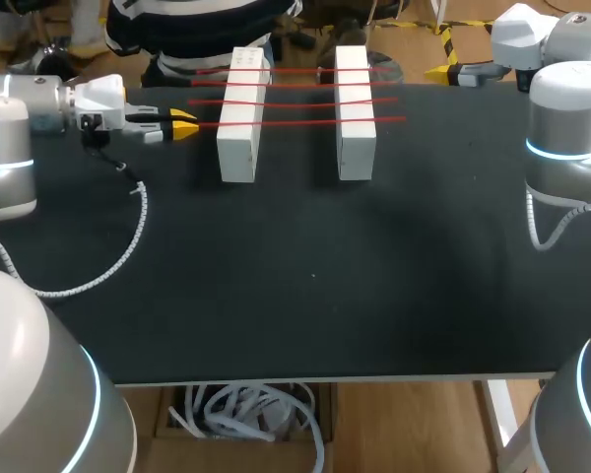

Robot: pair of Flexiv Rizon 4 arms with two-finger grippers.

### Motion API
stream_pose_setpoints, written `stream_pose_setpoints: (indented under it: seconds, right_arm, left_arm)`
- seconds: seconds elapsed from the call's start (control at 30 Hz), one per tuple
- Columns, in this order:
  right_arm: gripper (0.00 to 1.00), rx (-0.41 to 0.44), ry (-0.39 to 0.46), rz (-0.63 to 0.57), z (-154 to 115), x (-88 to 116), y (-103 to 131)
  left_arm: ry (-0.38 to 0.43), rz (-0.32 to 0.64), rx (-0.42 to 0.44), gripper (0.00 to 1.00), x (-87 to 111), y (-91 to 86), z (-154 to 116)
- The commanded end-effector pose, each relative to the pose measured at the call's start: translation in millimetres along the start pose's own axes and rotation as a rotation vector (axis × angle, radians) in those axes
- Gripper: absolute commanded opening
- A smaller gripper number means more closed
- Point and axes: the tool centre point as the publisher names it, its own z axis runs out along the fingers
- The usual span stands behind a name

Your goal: Grab the tape and strap the tape.

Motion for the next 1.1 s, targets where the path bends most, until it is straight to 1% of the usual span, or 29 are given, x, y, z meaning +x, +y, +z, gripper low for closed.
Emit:
stream_pose_setpoints:
  seconds: [0.03,0.07,0.1,0.13,0.37,0.53,0.77,0.93,1.1]
  right_arm:
    - [1.00,0.001,0.000,0.000,0,0,0]
    - [1.00,0.001,0.000,0.000,0,0,0]
    - [1.00,0.001,0.000,0.000,0,0,0]
    - [1.00,0.001,0.000,0.000,0,0,0]
    - [1.00,0.001,0.000,0.000,0,0,0]
    - [1.00,0.001,0.000,0.000,0,0,0]
    - [1.00,0.001,0.000,0.000,0,0,0]
    - [1.00,0.001,0.000,0.000,0,0,0]
    - [1.00,0.001,0.000,0.000,0,0,0]
  left_arm:
    - [0.007,-0.001,0.005,0.09,-2.6,2.5,0]
    - [0.007,-0.001,0.005,0.06,-2.6,2.5,0]
    - [0.007,-0.001,0.005,0.01,-2.5,2.5,0]
    - [0.007,-0.001,0.004,0.00,-2.5,2.5,0]
    - [0.011,0.003,0.003,0.00,-1.8,2.0,1]
    - [0.033,0.019,0.010,0.00,-1.2,-6.5,-2]
    - [0.102,0.072,0.005,0.00,2.1,-28.1,-5]
    - [0.140,0.106,0.048,0.00,4.0,-54.4,-4]
    - [0.137,0.105,0.085,0.00,5.5,-79.0,-4]
